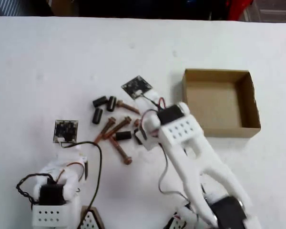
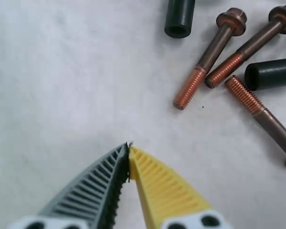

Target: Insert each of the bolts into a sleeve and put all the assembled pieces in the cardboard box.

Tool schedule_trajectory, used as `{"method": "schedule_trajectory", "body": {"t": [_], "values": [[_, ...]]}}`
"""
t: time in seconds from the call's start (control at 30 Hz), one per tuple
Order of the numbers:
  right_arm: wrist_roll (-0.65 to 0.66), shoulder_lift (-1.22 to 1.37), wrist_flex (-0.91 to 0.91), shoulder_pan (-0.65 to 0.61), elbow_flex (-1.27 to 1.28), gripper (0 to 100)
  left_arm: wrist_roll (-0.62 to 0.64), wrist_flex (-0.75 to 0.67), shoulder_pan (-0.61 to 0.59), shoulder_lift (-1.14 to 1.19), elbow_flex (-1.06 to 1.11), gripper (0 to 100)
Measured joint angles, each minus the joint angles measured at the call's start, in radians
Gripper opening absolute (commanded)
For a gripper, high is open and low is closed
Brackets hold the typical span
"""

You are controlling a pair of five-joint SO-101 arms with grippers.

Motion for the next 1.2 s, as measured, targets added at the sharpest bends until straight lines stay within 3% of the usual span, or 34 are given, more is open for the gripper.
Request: {"method": "schedule_trajectory", "body": {"t": [0.33, 0.7, 1.2], "values": [[-0.015, 0.338, -0.002, -0.094, -0.195, 16.0, 0.000, 0.000, 0.000, 0.000, 0.000, 3], [-0.120, 0.485, -0.123, -0.103, -0.224, 13.9, 0.000, 0.000, 0.000, 0.000, 0.000, 3], [-0.126, 0.623, -0.204, -0.100, -0.245, 13.7, 0.000, 0.000, 0.000, 0.000, 0.000, 3]]}}
